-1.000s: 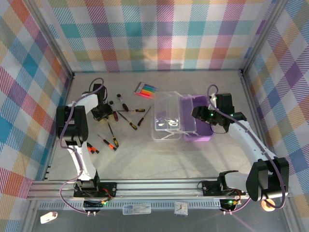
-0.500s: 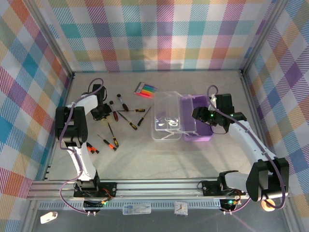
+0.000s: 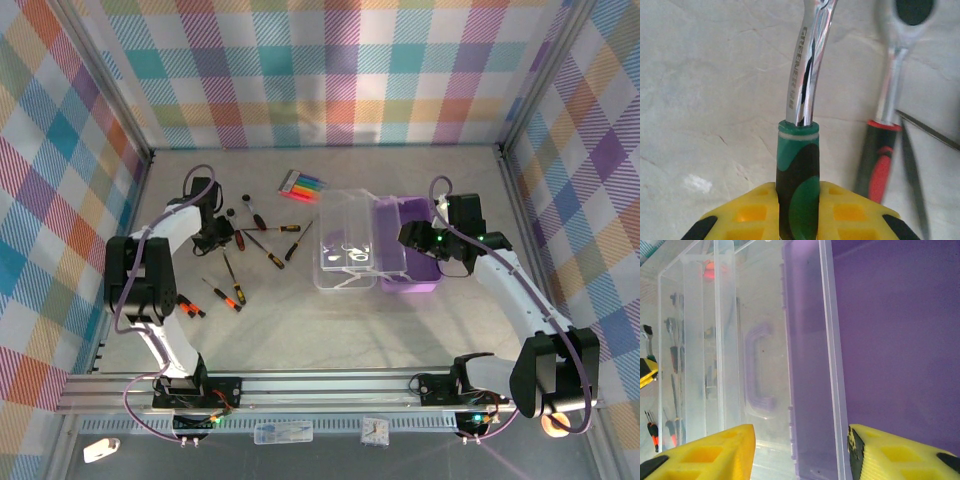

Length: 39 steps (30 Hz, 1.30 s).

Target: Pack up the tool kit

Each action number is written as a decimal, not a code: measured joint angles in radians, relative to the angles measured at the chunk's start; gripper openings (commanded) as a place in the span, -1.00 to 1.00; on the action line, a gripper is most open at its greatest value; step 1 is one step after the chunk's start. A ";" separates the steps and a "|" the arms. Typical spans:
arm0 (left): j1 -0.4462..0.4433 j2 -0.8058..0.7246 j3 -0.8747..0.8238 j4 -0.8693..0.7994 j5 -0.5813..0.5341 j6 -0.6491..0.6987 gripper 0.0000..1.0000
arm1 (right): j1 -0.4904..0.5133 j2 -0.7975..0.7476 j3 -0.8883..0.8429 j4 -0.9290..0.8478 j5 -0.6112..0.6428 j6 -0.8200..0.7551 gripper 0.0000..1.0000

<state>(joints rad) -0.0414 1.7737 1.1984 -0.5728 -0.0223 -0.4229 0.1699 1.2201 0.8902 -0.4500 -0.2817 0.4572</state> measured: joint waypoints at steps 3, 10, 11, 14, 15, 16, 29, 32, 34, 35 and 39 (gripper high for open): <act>-0.018 -0.045 -0.005 0.000 0.005 -0.003 -1.00 | 0.000 0.000 0.000 0.000 -0.001 0.001 0.04; -0.050 -0.088 -0.031 0.004 0.014 -0.007 -1.00 | 0.000 -0.001 0.000 0.000 -0.014 0.007 0.03; -0.057 -0.093 -0.037 0.003 0.019 -0.007 -1.00 | 0.000 -0.003 0.000 0.001 -0.019 0.008 0.03; -0.084 -0.115 -0.046 0.003 0.035 -0.008 -1.00 | 0.002 -0.013 0.000 0.001 -0.037 0.019 0.03; -0.094 -0.123 -0.046 0.004 0.041 -0.008 -1.00 | 0.002 -0.018 0.000 0.001 -0.045 0.022 0.03; -0.104 -0.130 -0.046 0.004 0.045 -0.010 -1.00 | 0.002 -0.020 0.001 0.001 -0.050 0.023 0.03; -0.264 -0.158 0.032 -0.004 0.085 -0.014 -1.00 | 0.007 -0.019 0.113 -0.006 -0.127 0.026 0.16; -0.330 -0.161 0.084 -0.001 0.090 -0.014 -1.00 | 0.024 -0.005 0.113 0.019 -0.161 0.053 0.21; -0.368 -0.164 0.106 0.003 0.097 -0.014 -1.00 | 0.037 0.008 0.113 0.039 -0.177 0.071 0.23; -0.386 -0.165 0.115 0.003 0.103 -0.014 -1.00 | 0.045 0.014 0.113 0.054 -0.185 0.082 0.23; -0.451 -0.165 0.136 0.012 0.117 -0.014 -1.00 | 0.085 0.060 0.135 0.095 -0.208 0.117 0.25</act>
<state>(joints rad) -0.4919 1.6089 1.3346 -0.5610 0.0952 -0.4370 0.2546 1.2797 1.0248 -0.3550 -0.4892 0.5739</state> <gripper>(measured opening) 0.165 0.620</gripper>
